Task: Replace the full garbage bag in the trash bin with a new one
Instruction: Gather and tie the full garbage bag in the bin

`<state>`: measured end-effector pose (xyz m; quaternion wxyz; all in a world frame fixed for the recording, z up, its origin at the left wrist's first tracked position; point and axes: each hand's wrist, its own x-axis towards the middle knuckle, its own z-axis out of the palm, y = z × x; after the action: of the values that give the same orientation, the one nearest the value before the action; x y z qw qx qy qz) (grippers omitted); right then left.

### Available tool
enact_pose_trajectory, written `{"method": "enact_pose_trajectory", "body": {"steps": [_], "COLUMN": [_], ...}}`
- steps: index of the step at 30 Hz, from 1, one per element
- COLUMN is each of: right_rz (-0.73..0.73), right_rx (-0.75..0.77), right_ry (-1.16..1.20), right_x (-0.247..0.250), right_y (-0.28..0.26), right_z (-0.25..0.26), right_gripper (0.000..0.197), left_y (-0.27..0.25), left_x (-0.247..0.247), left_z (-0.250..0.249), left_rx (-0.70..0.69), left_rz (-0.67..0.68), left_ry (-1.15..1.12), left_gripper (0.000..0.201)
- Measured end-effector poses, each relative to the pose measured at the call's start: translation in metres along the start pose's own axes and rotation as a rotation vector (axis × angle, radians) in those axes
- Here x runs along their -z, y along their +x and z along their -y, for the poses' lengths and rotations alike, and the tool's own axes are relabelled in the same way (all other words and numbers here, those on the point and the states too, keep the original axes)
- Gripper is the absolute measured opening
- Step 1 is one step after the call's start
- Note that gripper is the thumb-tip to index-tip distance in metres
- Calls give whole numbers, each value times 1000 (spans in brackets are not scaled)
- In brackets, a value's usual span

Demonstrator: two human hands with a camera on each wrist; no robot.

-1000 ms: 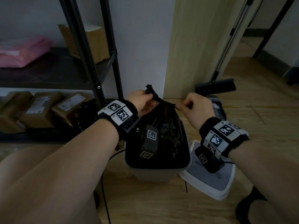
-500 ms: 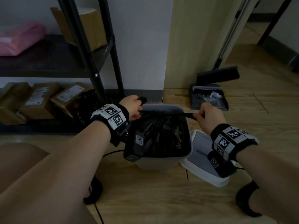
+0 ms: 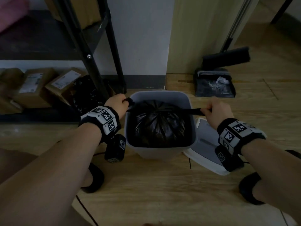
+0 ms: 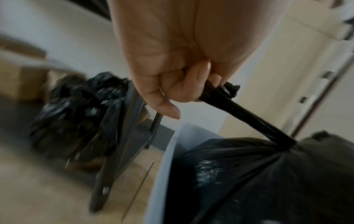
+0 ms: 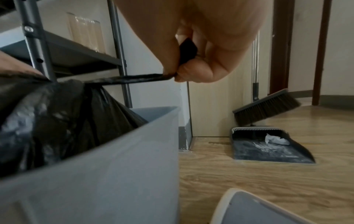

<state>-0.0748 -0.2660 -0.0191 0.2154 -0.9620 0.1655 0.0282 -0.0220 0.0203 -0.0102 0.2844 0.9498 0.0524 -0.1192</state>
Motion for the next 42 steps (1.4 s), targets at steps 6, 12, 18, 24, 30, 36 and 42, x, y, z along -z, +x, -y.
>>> {"method": "enact_pose_trajectory", "body": {"steps": [6, 12, 18, 24, 30, 36, 42], "right_rz": [102, 339, 231, 303, 329, 505, 526], "right_rx": [42, 121, 351, 340, 246, -52, 80], "right_ry": [177, 155, -198, -254, 42, 1013, 916], "right_x": [-5, -10, -11, -12, -9, -17, -13], "right_y": [4, -5, -12, -8, -3, -8, -19], "right_z": [22, 48, 49, 35, 38, 71, 98], "right_gripper": [35, 33, 37, 41, 38, 28, 25], "left_y": [-11, -15, -16, -15, -11, -19, -34], "left_x": [6, 1, -1, -7, 1, 6, 24], "left_z": [-15, -17, -18, -4, -16, -37, -63], "left_rx": [-169, -277, -291, -253, -209, -252, -404], "left_rz": [144, 126, 97, 149, 158, 38, -10], "left_ry": [234, 417, 406, 417, 244, -217, -133], "left_gripper": [44, 31, 29, 31, 26, 4, 13]}}
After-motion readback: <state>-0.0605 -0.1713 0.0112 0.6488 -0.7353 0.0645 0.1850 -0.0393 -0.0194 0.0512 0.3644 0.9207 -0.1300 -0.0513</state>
